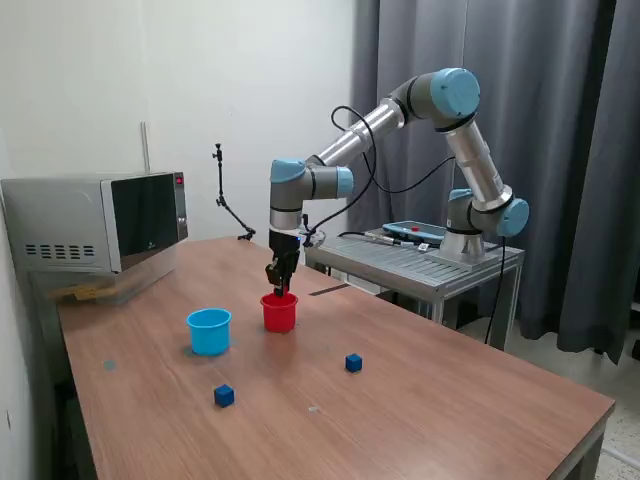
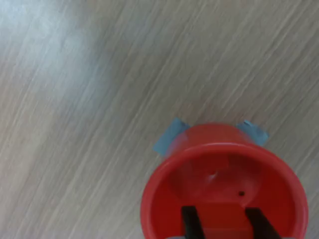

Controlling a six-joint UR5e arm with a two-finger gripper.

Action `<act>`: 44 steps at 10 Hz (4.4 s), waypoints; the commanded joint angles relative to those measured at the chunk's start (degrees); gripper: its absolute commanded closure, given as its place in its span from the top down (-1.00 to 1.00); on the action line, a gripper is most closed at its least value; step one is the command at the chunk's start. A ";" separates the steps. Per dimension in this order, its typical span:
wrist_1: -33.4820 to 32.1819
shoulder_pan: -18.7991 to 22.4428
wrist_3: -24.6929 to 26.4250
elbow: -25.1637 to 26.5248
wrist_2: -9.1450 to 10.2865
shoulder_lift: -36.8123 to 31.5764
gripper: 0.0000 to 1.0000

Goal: Place red objects in the red bin, and blue objects in the blue bin.

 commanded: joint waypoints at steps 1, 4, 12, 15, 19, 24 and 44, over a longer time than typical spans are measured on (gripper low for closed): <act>0.09 0.00 0.03 0.07 0.00 0.02 -1.00; 0.17 0.18 0.12 0.07 0.00 0.02 1.00; 0.79 8.57 -3.91 -6.77 0.61 -1.04 1.00; 6.21 16.51 -5.66 -1.73 0.70 -3.74 1.00; 6.68 21.97 -15.92 10.43 1.75 -13.77 1.00; 11.79 22.85 -23.00 9.22 8.97 -13.78 1.00; 0.44 22.77 -30.90 0.95 6.06 0.02 1.00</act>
